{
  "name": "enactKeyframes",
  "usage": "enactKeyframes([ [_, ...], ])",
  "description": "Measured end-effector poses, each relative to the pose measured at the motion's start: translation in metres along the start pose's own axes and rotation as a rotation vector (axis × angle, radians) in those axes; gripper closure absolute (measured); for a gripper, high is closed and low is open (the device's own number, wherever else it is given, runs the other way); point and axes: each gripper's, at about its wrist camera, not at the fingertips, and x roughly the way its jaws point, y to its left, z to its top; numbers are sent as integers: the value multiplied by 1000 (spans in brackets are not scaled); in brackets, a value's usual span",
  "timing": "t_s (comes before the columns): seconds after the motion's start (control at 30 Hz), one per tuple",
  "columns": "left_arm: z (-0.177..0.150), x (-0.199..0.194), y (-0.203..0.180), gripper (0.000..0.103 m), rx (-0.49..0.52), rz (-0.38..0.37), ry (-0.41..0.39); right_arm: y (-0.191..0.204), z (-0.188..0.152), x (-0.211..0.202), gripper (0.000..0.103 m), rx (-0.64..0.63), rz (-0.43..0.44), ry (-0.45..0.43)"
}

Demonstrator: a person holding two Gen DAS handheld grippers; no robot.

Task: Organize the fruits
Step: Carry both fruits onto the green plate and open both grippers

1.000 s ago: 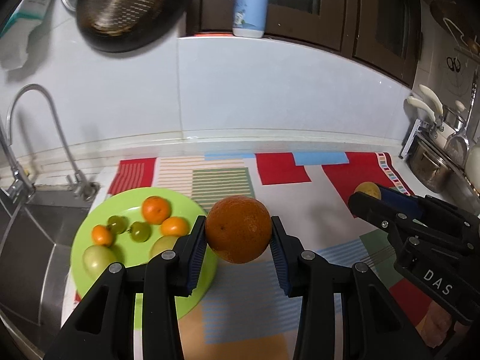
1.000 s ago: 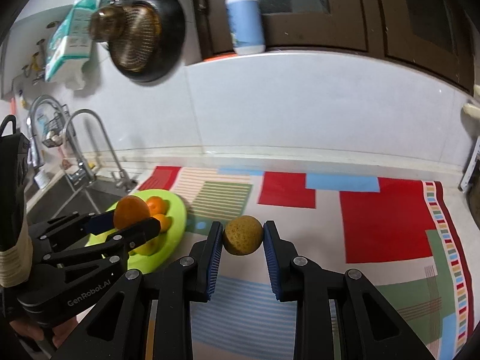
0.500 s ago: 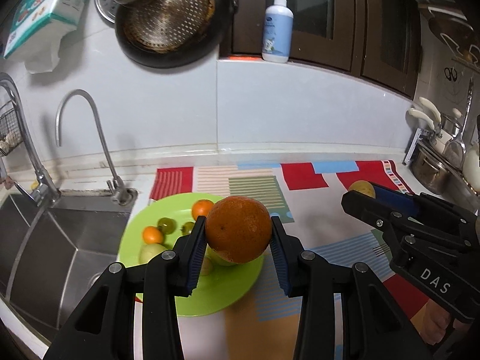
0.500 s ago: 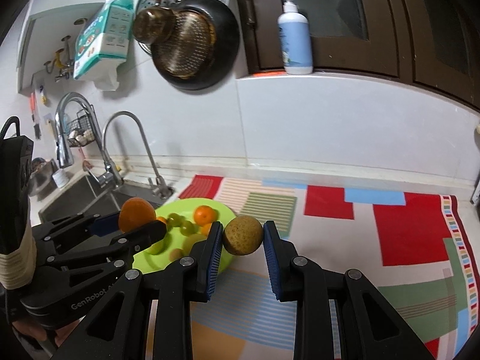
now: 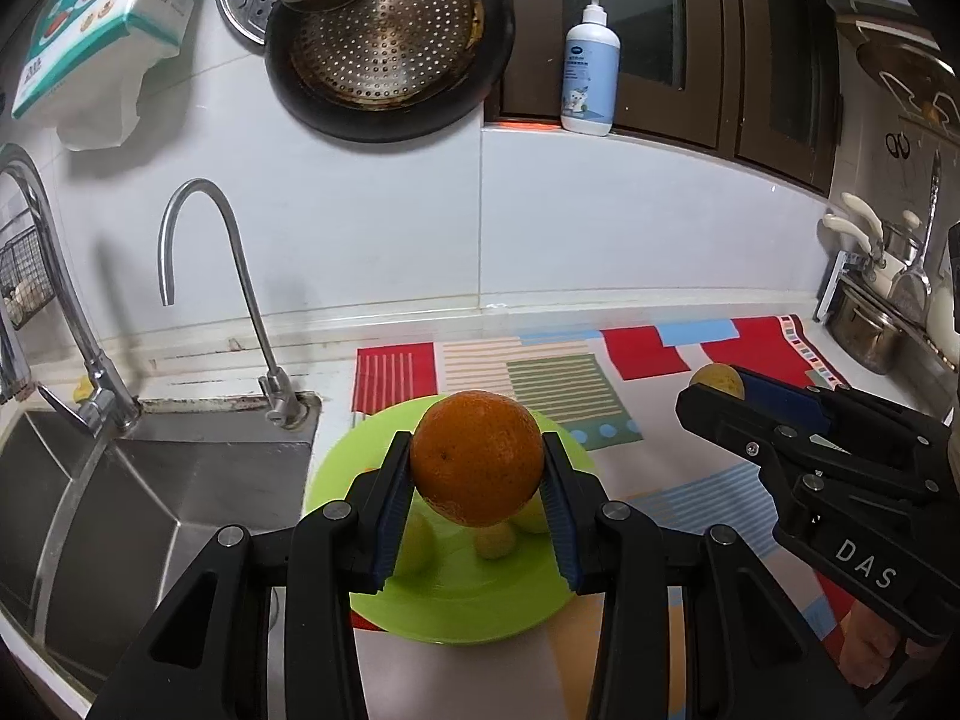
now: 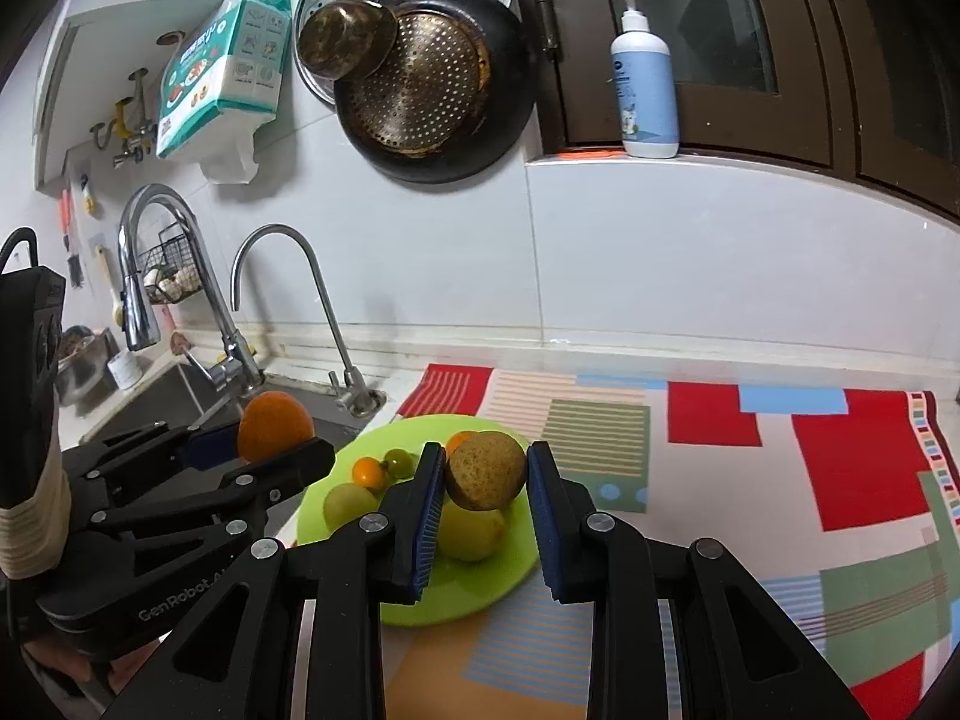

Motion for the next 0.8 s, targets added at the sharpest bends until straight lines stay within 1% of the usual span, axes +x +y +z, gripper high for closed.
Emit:
enactKeyframes([
  [0.4,-1,27,27,63,16,-11,33,16,1,35,74,6,8,35],
  [0.67,-7,57,42,63,15,-25,79,21,-2,73,74,1,35,97],
  [0.8,-10,72,45,63,30,-35,101,23,-5,91,74,-7,49,133],
])
